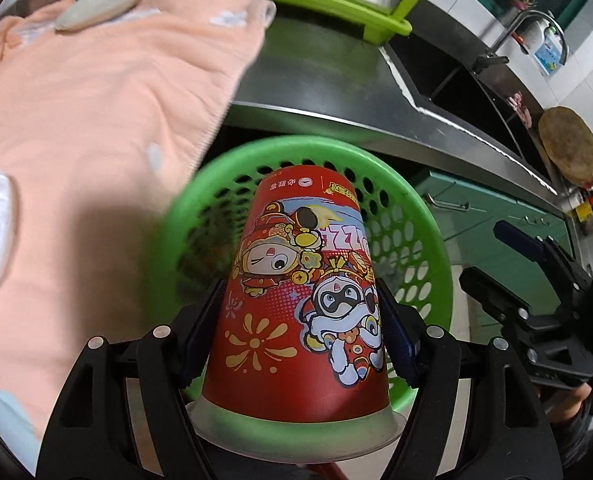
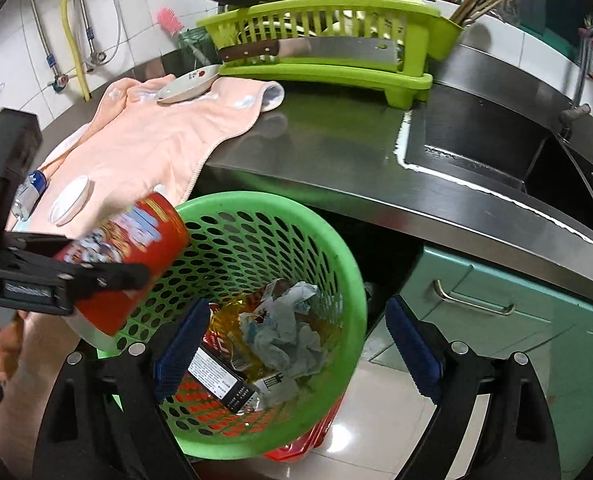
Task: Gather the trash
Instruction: 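Release the grey bag into the basket with the right gripper while the left gripper drops the red cup in, then move both grippers back to the towel and grasp the white plastic lid with the right gripper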
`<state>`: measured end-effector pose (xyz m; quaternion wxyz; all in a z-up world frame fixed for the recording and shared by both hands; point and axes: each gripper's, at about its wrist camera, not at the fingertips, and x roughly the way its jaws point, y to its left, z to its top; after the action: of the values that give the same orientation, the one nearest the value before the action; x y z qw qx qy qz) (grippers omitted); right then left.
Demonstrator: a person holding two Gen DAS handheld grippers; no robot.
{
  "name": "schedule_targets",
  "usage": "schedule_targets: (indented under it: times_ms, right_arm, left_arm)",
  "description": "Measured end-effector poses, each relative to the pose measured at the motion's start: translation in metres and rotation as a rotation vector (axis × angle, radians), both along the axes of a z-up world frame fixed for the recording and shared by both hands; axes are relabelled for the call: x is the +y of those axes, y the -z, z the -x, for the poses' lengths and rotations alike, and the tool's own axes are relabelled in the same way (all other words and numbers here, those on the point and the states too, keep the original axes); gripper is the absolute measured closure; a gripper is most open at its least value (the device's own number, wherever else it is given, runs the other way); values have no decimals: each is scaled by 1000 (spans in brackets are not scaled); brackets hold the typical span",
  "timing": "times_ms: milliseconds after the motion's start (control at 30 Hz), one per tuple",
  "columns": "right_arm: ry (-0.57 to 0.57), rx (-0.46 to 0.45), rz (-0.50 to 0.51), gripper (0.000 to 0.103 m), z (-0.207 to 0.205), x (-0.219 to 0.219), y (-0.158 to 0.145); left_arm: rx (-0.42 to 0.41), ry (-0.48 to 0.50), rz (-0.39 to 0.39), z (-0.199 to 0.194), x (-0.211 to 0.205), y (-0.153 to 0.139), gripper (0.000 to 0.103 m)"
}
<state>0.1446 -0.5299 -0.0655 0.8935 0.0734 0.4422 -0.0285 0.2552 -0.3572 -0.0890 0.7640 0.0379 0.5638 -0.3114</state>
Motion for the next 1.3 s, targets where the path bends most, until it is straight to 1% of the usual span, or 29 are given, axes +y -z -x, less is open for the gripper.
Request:
schedule_targets:
  times_ms: [67, 233, 400, 567, 867, 1133, 1300]
  right_arm:
    - [9, -4, -9, 17, 3, -5, 0]
    - [17, -5, -19, 17, 7, -9, 2]
    - [4, -8, -27, 17, 5, -4, 2]
    - [-21, -19, -28, 17, 1, 8, -3]
    - [-86, -28, -36, 17, -12, 39, -11]
    - [-174, -32, -38, 17, -32, 83, -14]
    - [-242, -31, -48, 17, -47, 117, -15]
  left_arm:
    - [17, 5, 10, 2, -6, 5, 31]
    - [11, 14, 21, 5, -8, 5, 27]
    - [-5, 11, 19, 4, 1, -3, 27]
    - [-34, -4, 30, 4, 18, -16, 27]
    - [-93, -59, 31, 2, 64, -39, 27]
    - [-121, -152, 19, -8, 117, -48, 27]
    - [-143, -209, -7, -14, 152, -51, 27]
